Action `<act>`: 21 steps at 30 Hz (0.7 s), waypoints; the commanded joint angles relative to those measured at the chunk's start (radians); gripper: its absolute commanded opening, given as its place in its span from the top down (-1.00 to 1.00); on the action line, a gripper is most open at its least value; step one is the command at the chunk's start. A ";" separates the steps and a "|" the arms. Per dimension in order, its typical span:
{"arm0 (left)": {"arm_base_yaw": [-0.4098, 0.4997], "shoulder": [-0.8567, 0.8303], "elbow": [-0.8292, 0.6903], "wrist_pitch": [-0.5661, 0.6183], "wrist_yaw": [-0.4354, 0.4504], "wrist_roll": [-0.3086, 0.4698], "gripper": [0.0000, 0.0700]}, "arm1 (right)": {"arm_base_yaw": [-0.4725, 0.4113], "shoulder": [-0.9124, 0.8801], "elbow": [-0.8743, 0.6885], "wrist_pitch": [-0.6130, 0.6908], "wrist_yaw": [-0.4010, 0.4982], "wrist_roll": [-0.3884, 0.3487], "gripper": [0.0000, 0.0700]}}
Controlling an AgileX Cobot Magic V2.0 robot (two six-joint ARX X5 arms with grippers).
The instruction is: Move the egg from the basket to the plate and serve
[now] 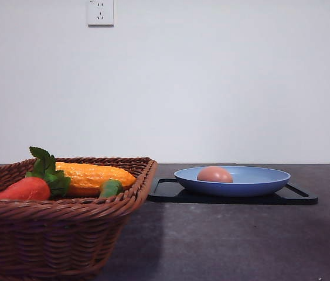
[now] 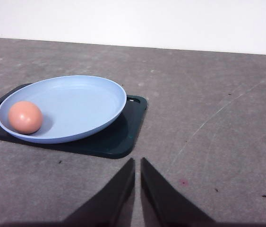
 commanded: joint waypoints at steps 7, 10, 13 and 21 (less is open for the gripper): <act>0.002 -0.002 -0.028 -0.004 0.003 -0.001 1.00 | 0.000 -0.003 -0.008 0.001 0.002 0.017 1.00; 0.002 -0.002 -0.028 -0.004 0.003 -0.002 1.00 | 0.000 -0.003 -0.008 0.001 0.002 0.017 1.00; 0.002 -0.002 -0.028 -0.004 0.003 -0.002 1.00 | 0.000 -0.003 -0.008 0.001 0.002 0.017 1.00; 0.002 -0.002 -0.028 -0.004 0.003 -0.002 1.00 | 0.000 -0.003 -0.008 0.001 0.002 0.017 1.00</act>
